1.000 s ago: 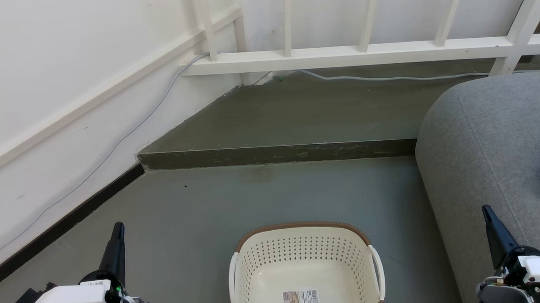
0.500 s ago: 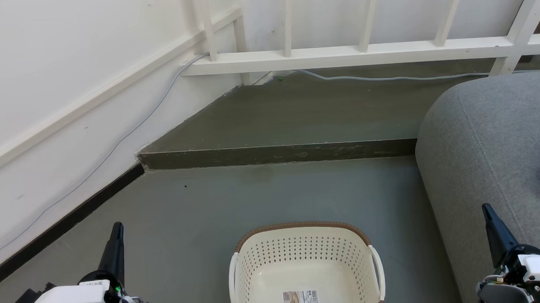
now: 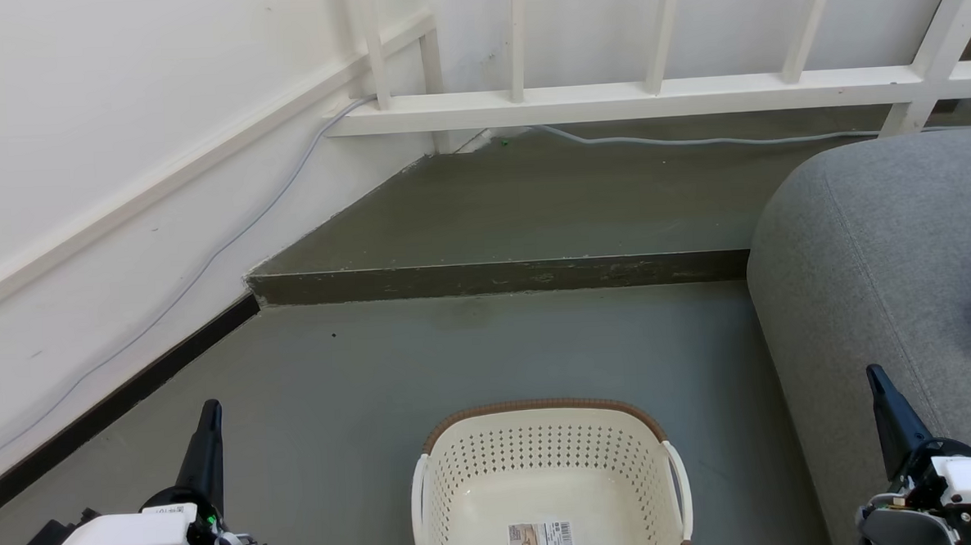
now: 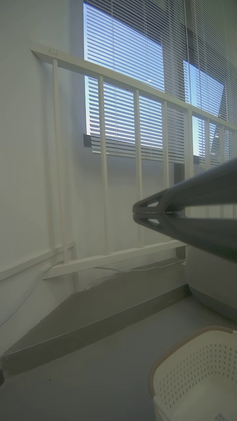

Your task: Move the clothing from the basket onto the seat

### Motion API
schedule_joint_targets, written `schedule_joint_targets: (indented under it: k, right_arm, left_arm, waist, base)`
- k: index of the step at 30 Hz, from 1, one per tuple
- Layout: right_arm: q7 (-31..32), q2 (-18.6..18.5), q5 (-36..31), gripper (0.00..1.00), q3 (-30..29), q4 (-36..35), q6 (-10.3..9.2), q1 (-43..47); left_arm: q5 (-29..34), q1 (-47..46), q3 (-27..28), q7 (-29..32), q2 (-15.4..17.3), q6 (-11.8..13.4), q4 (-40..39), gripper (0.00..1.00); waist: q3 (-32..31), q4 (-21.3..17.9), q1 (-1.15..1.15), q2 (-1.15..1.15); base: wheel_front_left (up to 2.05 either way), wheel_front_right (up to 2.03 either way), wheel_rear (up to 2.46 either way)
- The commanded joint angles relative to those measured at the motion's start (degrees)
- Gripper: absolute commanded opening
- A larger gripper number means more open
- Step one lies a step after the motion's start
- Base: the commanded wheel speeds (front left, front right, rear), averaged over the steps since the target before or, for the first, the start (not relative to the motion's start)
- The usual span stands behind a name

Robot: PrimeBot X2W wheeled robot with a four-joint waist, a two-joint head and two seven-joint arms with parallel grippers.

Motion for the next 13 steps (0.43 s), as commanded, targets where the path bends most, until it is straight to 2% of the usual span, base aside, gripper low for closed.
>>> schedule_joint_targets:
  k: [1, 13]
  right_arm:
    - [0.46, -0.61, 0.06, 0.00, 0.91, -1.69, 0.25, -2.11]
    - [0.47, -0.60, 0.05, 0.00, 0.90, -1.69, 0.25, -2.11]
  left_arm:
    - [0.40, -3.25, 1.87, 0.38, 0.59, -0.43, -1.28, 0.00]
    - [0.47, -3.26, 1.94, 0.44, 0.54, -0.43, -1.28, 0.00]
  waist:
    - [0.00, 0.00, 0.00, 0.00]
    - [0.00, 0.00, 0.00, 0.00]
  base:
    - [0.00, 0.00, 0.00]
    - [0.00, 0.00, 0.00]
